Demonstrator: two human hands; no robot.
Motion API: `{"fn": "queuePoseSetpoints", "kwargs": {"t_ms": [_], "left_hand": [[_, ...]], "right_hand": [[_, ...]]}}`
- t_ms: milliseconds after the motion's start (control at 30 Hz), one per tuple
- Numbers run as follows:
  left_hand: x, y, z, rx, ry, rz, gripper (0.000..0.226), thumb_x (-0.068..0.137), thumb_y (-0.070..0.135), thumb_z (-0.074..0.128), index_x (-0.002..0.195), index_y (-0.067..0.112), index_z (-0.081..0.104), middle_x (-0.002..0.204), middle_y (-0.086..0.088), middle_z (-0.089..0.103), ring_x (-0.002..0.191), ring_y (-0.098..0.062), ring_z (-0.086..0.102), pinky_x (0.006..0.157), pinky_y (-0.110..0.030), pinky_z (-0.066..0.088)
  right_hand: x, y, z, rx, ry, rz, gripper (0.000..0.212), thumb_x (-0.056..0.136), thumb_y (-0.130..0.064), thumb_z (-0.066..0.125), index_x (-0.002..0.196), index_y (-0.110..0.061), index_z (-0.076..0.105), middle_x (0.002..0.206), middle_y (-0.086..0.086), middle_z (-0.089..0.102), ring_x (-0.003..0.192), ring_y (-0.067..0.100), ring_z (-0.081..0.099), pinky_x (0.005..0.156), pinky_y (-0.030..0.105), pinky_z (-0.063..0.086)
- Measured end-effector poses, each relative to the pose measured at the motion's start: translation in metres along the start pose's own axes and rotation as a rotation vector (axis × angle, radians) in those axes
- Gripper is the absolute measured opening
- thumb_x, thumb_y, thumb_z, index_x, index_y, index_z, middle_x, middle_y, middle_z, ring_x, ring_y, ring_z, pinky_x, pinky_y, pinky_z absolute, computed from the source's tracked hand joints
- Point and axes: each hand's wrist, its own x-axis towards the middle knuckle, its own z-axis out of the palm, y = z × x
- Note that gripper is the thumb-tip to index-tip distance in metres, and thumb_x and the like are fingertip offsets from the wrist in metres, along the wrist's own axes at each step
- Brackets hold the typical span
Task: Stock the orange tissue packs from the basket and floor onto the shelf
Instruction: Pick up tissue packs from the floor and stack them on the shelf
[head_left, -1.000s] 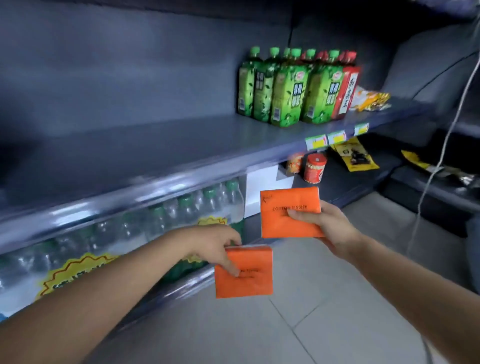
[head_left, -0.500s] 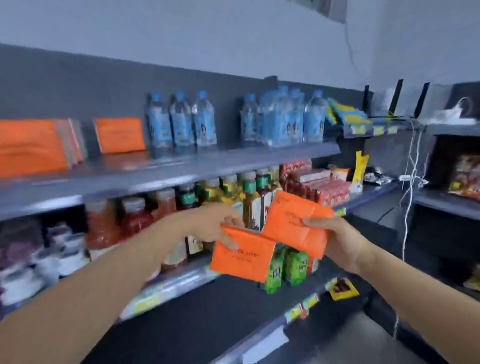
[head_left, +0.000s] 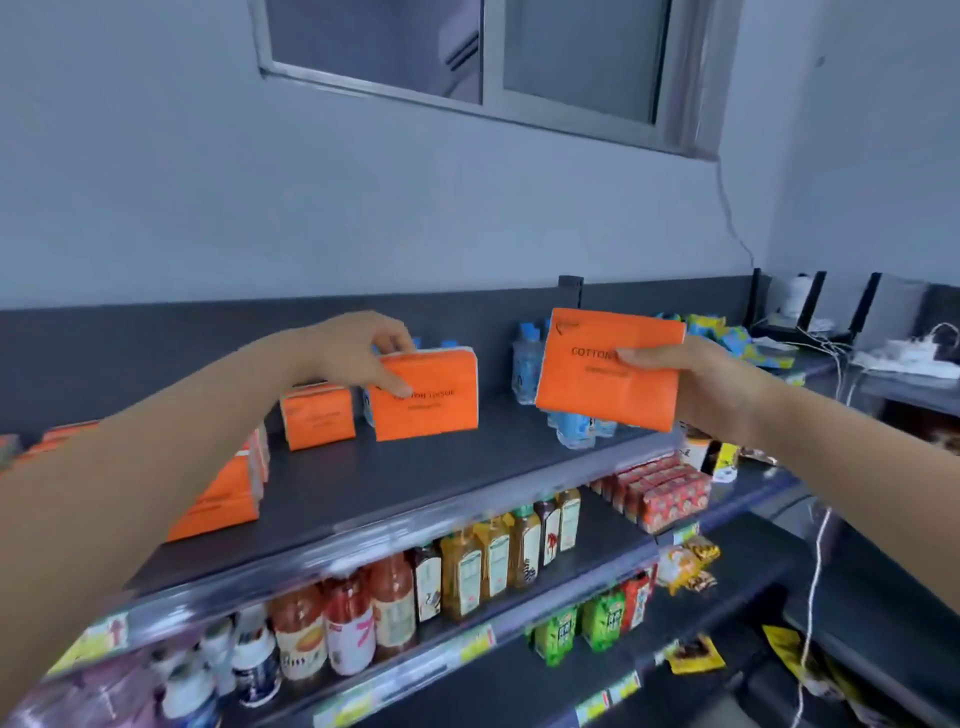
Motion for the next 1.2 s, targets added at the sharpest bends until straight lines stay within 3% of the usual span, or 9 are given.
{"fn": "queuePoseSetpoints", "kwargs": {"t_ms": [167, 367, 467, 600, 800, 933, 1033, 1200], "left_hand": [[-0.02, -0.039, -0.036, 0.138, 0.058, -0.142, 0.037, 0.072, 0.041, 0.08, 0.103, 0.03, 0.064, 0.103, 0.005, 0.064, 0.098, -0.016, 0.058, 0.084, -0.031, 0.044], [-0.036, -0.098, -0.032, 0.098, 0.162, -0.215, 0.046, 0.076, 0.037, 0.078, 0.117, 0.018, 0.066, 0.117, -0.001, 0.065, 0.106, -0.018, 0.059, 0.096, -0.036, 0.047], [-0.036, -0.127, -0.022, 0.163, 0.17, -0.211, 0.045, 0.079, 0.03, 0.076, 0.12, 0.015, 0.064, 0.122, -0.002, 0.061, 0.113, -0.021, 0.056, 0.097, -0.036, 0.045], [-0.023, -0.158, -0.006, 0.222, 0.196, -0.199, 0.041, 0.081, 0.028, 0.073, 0.118, 0.015, 0.062, 0.12, -0.002, 0.061, 0.112, -0.021, 0.056, 0.094, -0.037, 0.046], [0.022, -0.189, 0.019, 0.256, 0.123, -0.223, 0.036, 0.081, 0.032, 0.073, 0.112, 0.017, 0.061, 0.115, 0.0, 0.062, 0.103, -0.021, 0.057, 0.086, -0.038, 0.049], [0.053, -0.204, 0.045, 0.363, 0.043, -0.277, 0.041, 0.083, 0.033, 0.07, 0.119, 0.017, 0.058, 0.121, -0.003, 0.06, 0.109, -0.024, 0.056, 0.088, -0.037, 0.048], [0.07, -0.213, 0.06, 0.406, -0.008, -0.329, 0.044, 0.085, 0.032, 0.068, 0.124, 0.015, 0.056, 0.124, -0.005, 0.059, 0.112, -0.024, 0.056, 0.09, -0.036, 0.048], [0.088, -0.225, 0.066, 0.387, -0.048, -0.366, 0.036, 0.084, 0.031, 0.068, 0.113, 0.012, 0.059, 0.112, -0.003, 0.058, 0.104, -0.022, 0.057, 0.077, -0.028, 0.044]], "right_hand": [[0.013, -0.013, 0.017, -0.085, -0.042, 0.018, 0.073, 0.058, -0.028, 0.088, 0.125, -0.02, 0.061, 0.119, 0.004, 0.07, 0.109, 0.023, 0.067, 0.096, 0.042, 0.05], [0.037, -0.009, 0.061, -0.171, -0.061, 0.077, 0.037, 0.079, -0.005, 0.07, 0.112, -0.022, 0.068, 0.106, 0.003, 0.075, 0.093, 0.017, 0.072, 0.075, 0.032, 0.054], [0.055, 0.008, 0.09, -0.212, -0.078, 0.155, 0.034, 0.081, 0.0, 0.068, 0.108, -0.02, 0.066, 0.102, 0.003, 0.074, 0.092, 0.018, 0.068, 0.068, 0.031, 0.05], [0.089, 0.041, 0.133, -0.151, -0.122, 0.213, 0.039, 0.08, 0.008, 0.065, 0.114, -0.012, 0.065, 0.11, 0.009, 0.072, 0.101, 0.024, 0.067, 0.08, 0.035, 0.052], [0.153, 0.082, 0.176, -0.141, -0.293, 0.288, 0.044, 0.081, 0.008, 0.065, 0.12, -0.013, 0.063, 0.116, 0.006, 0.071, 0.108, 0.025, 0.065, 0.094, 0.039, 0.049], [0.208, 0.106, 0.193, -0.127, -0.394, 0.322, 0.048, 0.083, 0.008, 0.062, 0.124, -0.015, 0.06, 0.118, 0.005, 0.07, 0.112, 0.024, 0.064, 0.102, 0.043, 0.046], [0.246, 0.123, 0.201, -0.106, -0.438, 0.361, 0.046, 0.083, 0.009, 0.061, 0.122, -0.016, 0.06, 0.118, 0.005, 0.07, 0.111, 0.024, 0.064, 0.102, 0.042, 0.047], [0.293, 0.145, 0.225, -0.081, -0.508, 0.396, 0.046, 0.083, 0.013, 0.057, 0.12, -0.014, 0.06, 0.118, 0.007, 0.07, 0.11, 0.021, 0.064, 0.097, 0.036, 0.049]]}}
